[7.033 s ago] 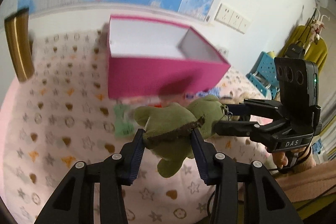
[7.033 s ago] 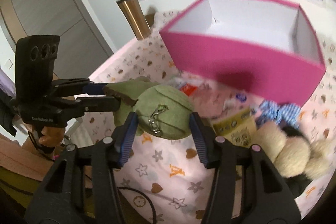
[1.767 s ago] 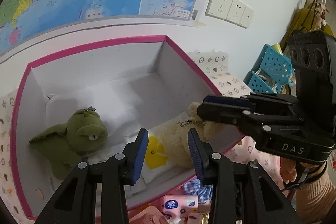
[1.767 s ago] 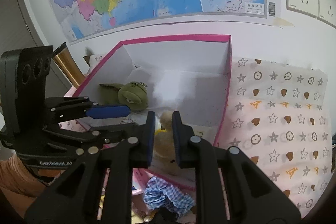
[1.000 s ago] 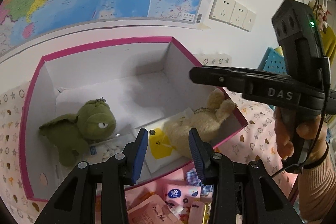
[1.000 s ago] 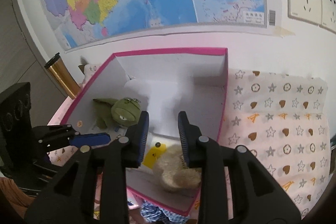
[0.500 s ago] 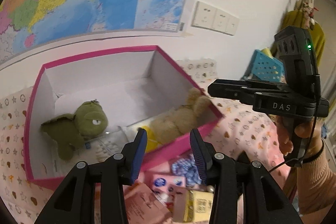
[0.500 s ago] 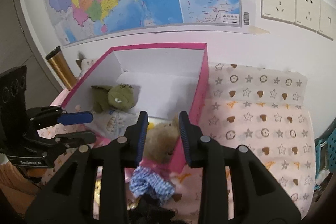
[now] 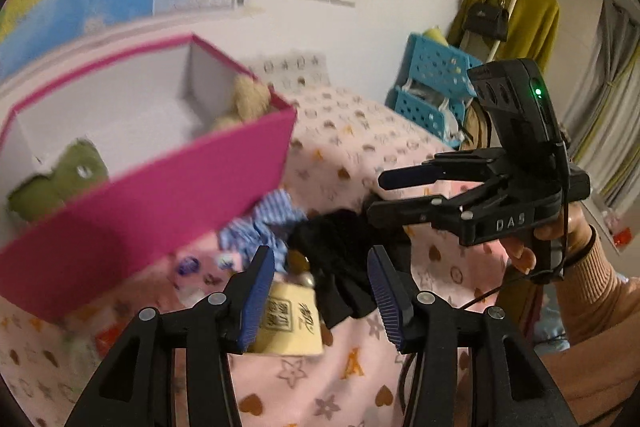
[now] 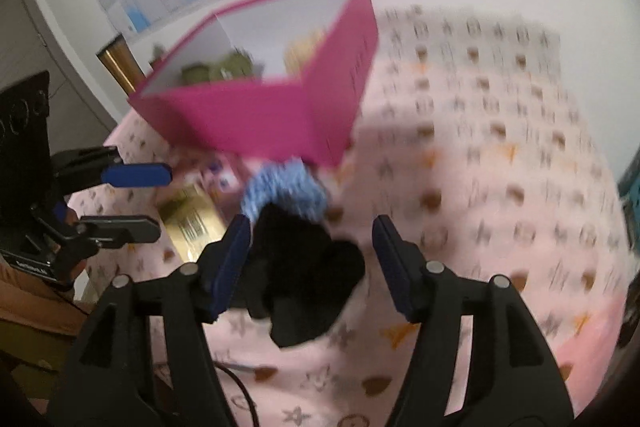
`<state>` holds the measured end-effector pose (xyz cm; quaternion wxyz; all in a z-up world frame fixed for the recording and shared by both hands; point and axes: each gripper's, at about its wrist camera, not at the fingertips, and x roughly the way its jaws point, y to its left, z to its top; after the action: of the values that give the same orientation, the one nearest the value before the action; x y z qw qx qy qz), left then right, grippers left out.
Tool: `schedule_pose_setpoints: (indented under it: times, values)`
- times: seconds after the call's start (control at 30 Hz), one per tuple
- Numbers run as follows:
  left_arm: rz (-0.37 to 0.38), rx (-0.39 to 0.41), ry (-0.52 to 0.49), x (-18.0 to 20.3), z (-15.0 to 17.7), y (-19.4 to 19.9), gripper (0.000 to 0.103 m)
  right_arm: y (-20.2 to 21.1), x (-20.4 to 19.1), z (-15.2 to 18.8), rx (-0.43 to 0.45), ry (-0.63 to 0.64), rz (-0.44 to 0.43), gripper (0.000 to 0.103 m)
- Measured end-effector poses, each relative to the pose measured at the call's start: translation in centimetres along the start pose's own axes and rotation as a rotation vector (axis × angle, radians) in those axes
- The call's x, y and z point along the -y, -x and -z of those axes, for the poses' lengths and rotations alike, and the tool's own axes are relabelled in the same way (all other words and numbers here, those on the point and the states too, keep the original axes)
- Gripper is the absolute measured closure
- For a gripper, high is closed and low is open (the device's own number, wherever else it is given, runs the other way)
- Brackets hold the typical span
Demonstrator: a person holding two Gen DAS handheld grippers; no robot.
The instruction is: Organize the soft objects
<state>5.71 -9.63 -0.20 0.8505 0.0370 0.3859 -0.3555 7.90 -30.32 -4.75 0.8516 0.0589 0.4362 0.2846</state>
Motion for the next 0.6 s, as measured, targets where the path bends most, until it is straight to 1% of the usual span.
schedule_pose_setpoints:
  times: [0.1, 0.2, 0.23, 0.27, 0.3, 0.33, 0.37, 0.5, 0.6]
  values:
    - [0.013, -0.041, 0.02, 0.1, 0.6, -1.6, 0.054, -1.1, 0.2, 0.9, -0.036, -0.012, 0.001, 0.038]
    - [0.013, -0.071, 0.034, 0.2, 1.0, -2.8, 0.054, -2.3, 0.0, 1.4, -0.05, -0.005, -0.001, 0.04]
    - [0.016, -0.077, 0.037, 0.2, 1.2, -2.9, 0.054, -2.7, 0.0, 1.4, -0.058, -0.006, -0.003, 0.052]
    - [0.022, -0.083, 0.041, 0.2, 1.3, -3.1, 0.054, -2.9, -0.1, 1.5, -0.065, 0.0, -0.001, 0.076]
    - [0.024, -0.089, 0.05, 0.1, 1.3, -3.2, 0.054, -3.0, -0.2, 1.5, -0.068, 0.003, -0.002, 0.083]
    - [0.023, -0.093, 0.056, 0.0, 1.4, -3.3, 0.054, -2.9, -0.4, 1.4, -0.055, 0.004, -0.004, 0.084]
    - [0.023, -0.095, 0.061, 0.0, 1.4, -3.4, 0.053, -2.4, -0.5, 1.4, -0.038, 0.009, -0.006, 0.088]
    - [0.043, -0.096, 0.083, 0.0, 1.6, -3.2, 0.048, 0.4, -1.7, 0.1, 0.049, 0.039, -0.037, 0.091]
    - [0.063, -0.083, 0.094, -0.1, 1.4, -3.0, 0.047, 2.6, -3.2, -1.3, 0.107, 0.085, -0.06, 0.091]
